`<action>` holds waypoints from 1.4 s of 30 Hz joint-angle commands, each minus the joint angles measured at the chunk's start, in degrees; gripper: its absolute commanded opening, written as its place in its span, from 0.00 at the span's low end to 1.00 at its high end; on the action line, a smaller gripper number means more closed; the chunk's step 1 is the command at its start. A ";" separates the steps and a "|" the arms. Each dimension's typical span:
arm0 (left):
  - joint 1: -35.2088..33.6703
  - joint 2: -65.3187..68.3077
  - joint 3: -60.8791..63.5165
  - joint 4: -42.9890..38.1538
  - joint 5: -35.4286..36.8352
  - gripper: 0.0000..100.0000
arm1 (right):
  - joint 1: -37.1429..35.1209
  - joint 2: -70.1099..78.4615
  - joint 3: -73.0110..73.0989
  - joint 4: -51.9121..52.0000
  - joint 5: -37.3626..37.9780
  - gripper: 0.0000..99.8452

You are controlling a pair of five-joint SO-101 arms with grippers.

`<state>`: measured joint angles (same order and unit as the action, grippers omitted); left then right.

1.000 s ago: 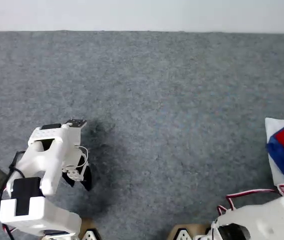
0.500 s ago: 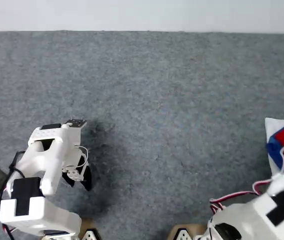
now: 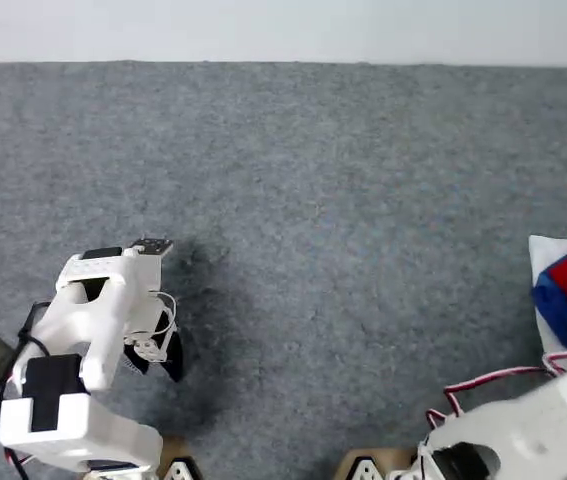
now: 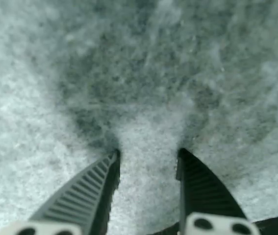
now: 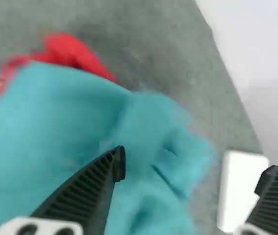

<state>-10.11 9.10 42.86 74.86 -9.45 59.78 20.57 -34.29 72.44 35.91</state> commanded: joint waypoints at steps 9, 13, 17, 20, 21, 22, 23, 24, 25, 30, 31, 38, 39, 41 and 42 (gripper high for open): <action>-0.26 0.26 1.36 -3.34 -0.44 0.18 | 12.35 -0.92 -0.88 -1.19 8.09 0.42; -0.26 0.26 1.36 -3.34 -0.44 0.18 | 15.69 -1.98 -0.97 -1.01 9.05 0.42; -0.35 -0.26 1.01 -3.43 -0.09 0.12 | 16.57 -4.88 -0.79 -0.48 8.70 0.42; -4.04 -0.26 -4.53 1.23 -0.35 0.06 | 13.05 -7.96 -0.70 4.00 8.70 0.42; -6.15 -0.26 -8.40 4.57 -0.35 0.06 | 11.38 -9.19 -0.70 6.29 8.70 0.42; -8.88 -0.26 -12.97 8.97 -0.35 0.06 | 9.54 -10.59 -0.70 8.57 8.70 0.42; -11.96 -0.26 -18.07 13.27 -0.35 0.07 | 7.52 -12.09 -0.70 11.03 8.70 0.42; -15.21 -0.26 -23.78 17.23 -0.26 0.08 | 5.32 -13.58 -0.70 13.32 8.70 0.42; -18.64 -0.26 -29.67 20.84 -0.18 0.10 | 2.95 -15.16 -0.70 15.08 8.70 0.42; -37.36 0.26 -52.79 25.85 -1.67 0.20 | -9.10 -23.69 -0.70 18.51 3.60 0.42; -40.70 0.44 -54.64 25.76 -3.34 0.23 | -11.38 -25.27 -0.70 18.59 2.20 0.42; -58.02 1.67 -55.08 21.45 -9.49 0.26 | -26.95 -30.90 -0.53 25.45 -0.62 0.42; -60.04 2.81 -55.08 19.78 -9.58 0.26 | -28.35 -30.90 -0.53 26.77 -0.62 0.42; -63.12 6.15 -54.99 16.09 -9.58 0.26 | -30.11 -30.73 -0.53 29.41 -0.62 0.42; -63.30 8.18 -54.99 14.86 -9.58 0.26 | -30.64 -30.73 -0.44 30.02 -0.70 0.42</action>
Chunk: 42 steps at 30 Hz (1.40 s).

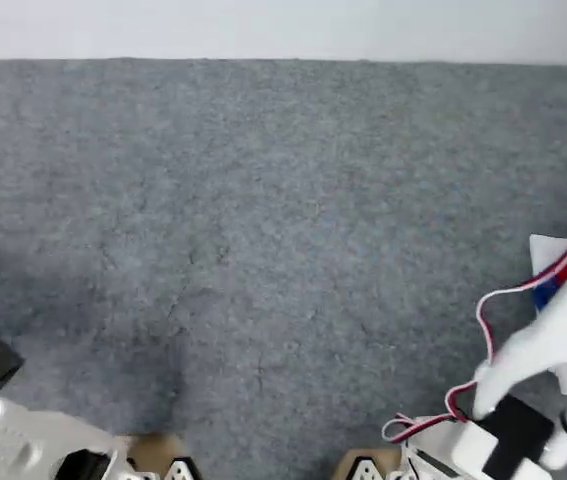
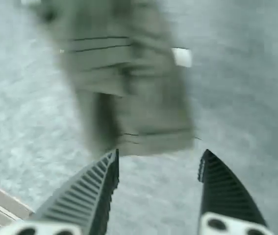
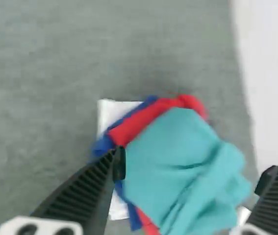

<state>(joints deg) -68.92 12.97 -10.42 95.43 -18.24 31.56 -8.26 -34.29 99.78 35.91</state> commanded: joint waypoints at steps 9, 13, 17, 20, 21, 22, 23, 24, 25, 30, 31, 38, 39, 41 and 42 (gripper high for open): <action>-3.78 16.18 -7.78 -9.05 0.26 0.21 | -5.32 -2.07 11.78 2.59 -0.53 0.42; -3.25 25.32 -11.82 -13.36 -1.67 0.17 | -4.00 -2.51 18.02 2.68 -0.53 0.42; -2.64 34.37 -18.77 -8.09 -4.22 0.09 | -3.56 -2.33 21.71 2.68 -0.53 0.42; 1.85 39.38 -27.82 3.60 -4.13 0.01 | -5.14 -2.15 24.44 2.86 -0.62 0.42; 4.13 40.44 -30.11 6.07 -3.87 0.01 | -6.64 -2.33 25.67 2.86 -0.62 0.42; 6.33 40.44 -30.55 5.54 -2.99 0.01 | -8.40 -2.59 27.08 2.95 -0.62 0.42; 7.91 39.47 -30.46 5.71 -1.67 0.01 | -10.68 -2.59 28.13 3.03 -0.62 0.42; 9.23 37.98 -29.58 5.71 -0.88 0.01 | -12.97 -2.59 29.19 3.03 -0.62 0.42; 11.08 36.22 -28.18 5.71 0.00 0.01 | -15.34 -2.59 29.98 3.12 -0.62 0.42; 26.64 21.89 -16.84 5.71 0.44 0.01 | -23.52 -2.59 32.62 3.21 -1.14 0.42; 30.86 18.11 -14.02 5.63 0.44 0.01 | -24.66 -2.59 33.14 3.21 -2.29 0.42; 63.82 -5.36 2.77 5.45 -0.09 0.01 | -27.56 -2.33 35.52 3.03 -5.63 0.42; 68.04 -7.65 4.70 5.45 -0.09 0.01 | -27.38 -2.33 35.34 3.03 -5.54 0.42; 75.52 -11.43 8.22 5.45 -0.09 0.01 | -27.21 -2.42 35.34 2.95 -5.45 0.42; 79.12 -13.27 9.98 5.45 -0.09 0.01 | -27.21 -2.42 35.34 3.03 -5.45 0.42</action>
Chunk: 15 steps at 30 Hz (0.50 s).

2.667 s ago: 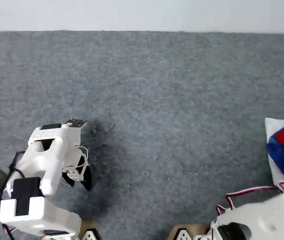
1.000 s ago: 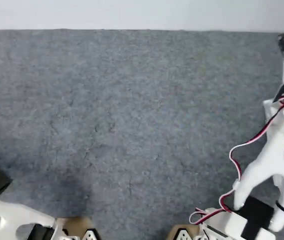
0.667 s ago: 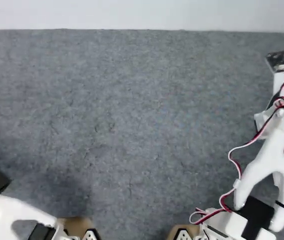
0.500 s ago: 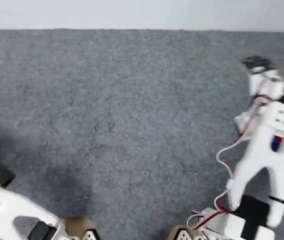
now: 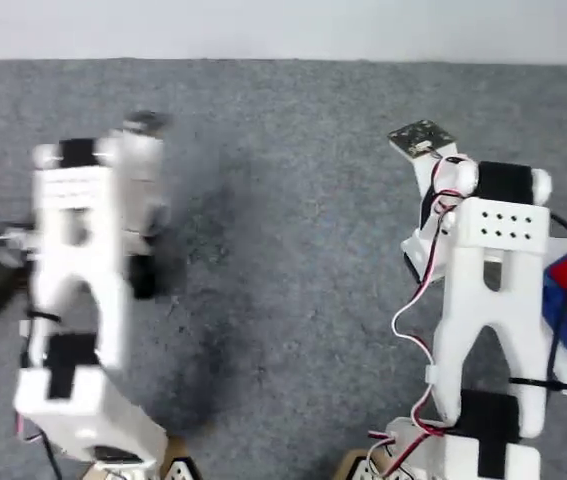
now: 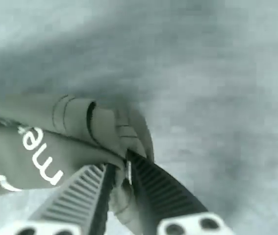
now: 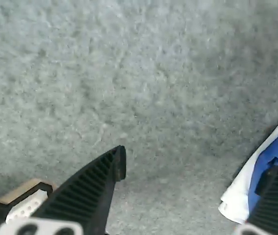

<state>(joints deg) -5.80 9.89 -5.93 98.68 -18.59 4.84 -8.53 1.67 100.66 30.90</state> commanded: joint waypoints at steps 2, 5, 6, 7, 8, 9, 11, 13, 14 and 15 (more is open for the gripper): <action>22.59 -13.54 8.31 2.20 0.26 0.01 | -0.48 -2.24 -0.62 2.15 -0.44 0.42; 32.00 -19.43 10.51 2.20 0.44 0.01 | -0.48 -2.24 -0.62 2.15 -0.44 0.42; 34.46 -21.80 10.77 2.11 0.70 0.01 | -0.48 -2.24 -0.62 2.15 -0.44 0.42; 36.48 -24.09 10.86 2.11 0.79 0.01 | -0.48 -2.24 -0.62 2.15 -0.44 0.42; 37.63 -26.37 10.86 2.11 0.97 0.01 | -0.48 -2.24 -0.62 2.07 -0.44 0.42; 38.33 -28.40 10.68 2.11 2.20 0.01 | -0.48 -2.24 -0.62 2.07 -0.44 0.42; 38.33 -31.74 10.68 2.11 7.56 0.03 | -0.57 -1.89 -0.62 2.07 -0.44 0.42; 38.24 -33.85 10.95 2.11 13.89 0.08 | -0.84 -1.71 -0.53 2.07 -0.44 0.42; 38.24 -34.73 11.38 2.11 16.44 0.12 | -1.01 -1.71 -0.44 2.07 -0.44 0.42; 38.24 -35.43 12.26 2.11 18.29 0.16 | -1.10 -1.71 -0.44 1.98 -0.44 0.42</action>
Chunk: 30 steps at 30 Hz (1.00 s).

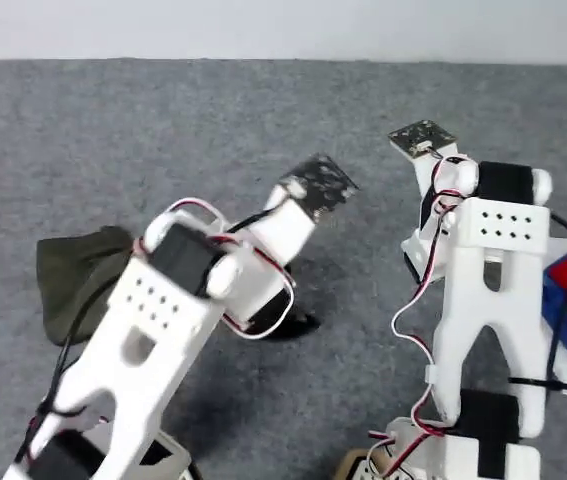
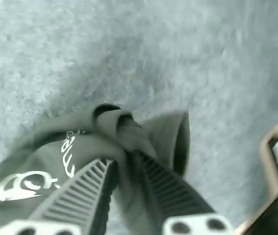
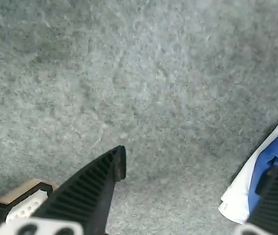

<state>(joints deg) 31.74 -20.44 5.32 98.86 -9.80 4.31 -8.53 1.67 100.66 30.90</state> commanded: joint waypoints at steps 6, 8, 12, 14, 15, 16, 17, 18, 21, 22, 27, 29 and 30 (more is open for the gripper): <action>-5.36 -11.08 11.21 1.93 10.55 0.23 | -0.66 -2.15 -0.70 2.07 -0.44 0.42; -12.13 -15.12 12.97 2.02 9.76 0.23 | -1.01 -2.24 -0.70 2.07 -0.35 0.42; -31.03 -23.12 13.23 1.93 0.53 0.23 | -4.79 -1.89 -1.58 2.07 -0.35 0.42; -41.32 -25.67 14.11 1.93 -4.22 0.23 | -9.45 -1.71 -2.46 1.98 -0.35 0.42; -46.68 -26.55 14.73 1.93 -6.86 0.23 | -12.44 -1.71 -2.81 1.89 -0.35 0.42; -51.87 -27.16 15.60 1.93 -9.67 0.23 | -15.78 -1.63 -3.25 1.80 -0.35 0.42; -57.05 -27.52 16.40 1.93 -12.75 0.23 | -19.56 -1.63 -3.43 1.71 -0.35 0.42; -62.24 -27.69 17.36 1.93 -15.82 0.23 | -23.69 -1.54 -3.52 1.63 -0.35 0.42; -76.13 -27.60 21.58 1.85 -24.00 0.23 | -36.62 -0.22 -3.52 1.80 -0.35 0.42; -80.00 -27.60 23.16 1.85 -26.64 0.23 | -40.48 0.75 -3.52 1.98 -0.35 0.42; -94.07 -27.69 27.74 1.41 -38.51 0.23 | -53.41 6.90 -3.52 1.80 -0.35 0.42; -97.32 -27.60 28.70 0.09 -39.47 0.23 | -55.69 10.24 -4.75 0.22 -0.35 0.42; -98.64 -27.60 29.41 -0.79 -39.47 0.23 | -55.87 12.70 -6.33 -2.24 -0.44 0.42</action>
<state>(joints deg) -60.40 -47.16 33.45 98.95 -46.46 -49.14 0.53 0.62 100.57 30.90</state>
